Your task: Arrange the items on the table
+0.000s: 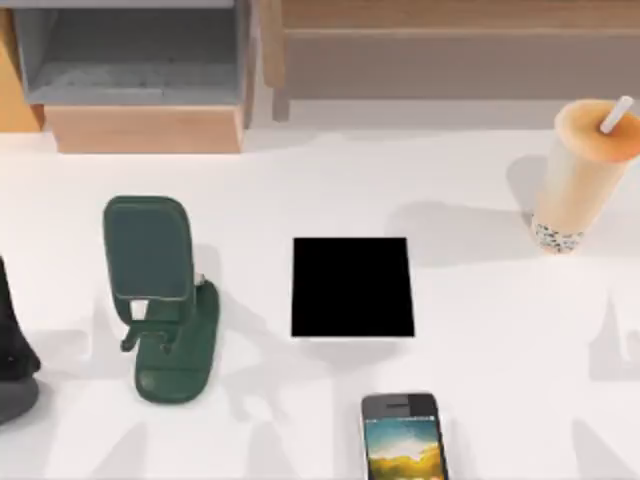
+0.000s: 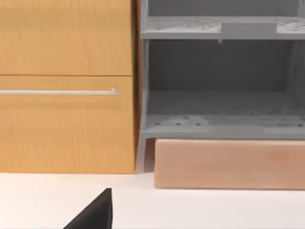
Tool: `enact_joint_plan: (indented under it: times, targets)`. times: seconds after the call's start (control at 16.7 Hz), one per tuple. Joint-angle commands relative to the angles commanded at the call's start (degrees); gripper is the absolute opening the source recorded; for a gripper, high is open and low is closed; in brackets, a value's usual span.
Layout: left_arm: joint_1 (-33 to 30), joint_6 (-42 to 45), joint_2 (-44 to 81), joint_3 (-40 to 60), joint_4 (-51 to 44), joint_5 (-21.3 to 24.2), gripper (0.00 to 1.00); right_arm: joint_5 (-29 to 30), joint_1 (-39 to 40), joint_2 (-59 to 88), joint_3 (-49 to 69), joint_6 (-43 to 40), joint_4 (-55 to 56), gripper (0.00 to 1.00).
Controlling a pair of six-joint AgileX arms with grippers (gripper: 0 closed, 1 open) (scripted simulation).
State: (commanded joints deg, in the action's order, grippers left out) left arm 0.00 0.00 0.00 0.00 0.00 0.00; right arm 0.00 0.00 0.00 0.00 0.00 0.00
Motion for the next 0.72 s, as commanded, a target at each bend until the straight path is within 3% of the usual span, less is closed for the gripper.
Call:
enact_joint_plan:
  times: [0.36,0.72]
  targets:
    - [0.45,5.82,5.47,3.55,-3.84,-0.02,1.0,0.0,0.0,0.0,0.0,0.0,0.0,1.0]
    - [2.15,27.75,26.02,16.86,-18.25,-0.08,1.0,0.0,0.0,0.0,0.0,0.0,0.0,1.0]
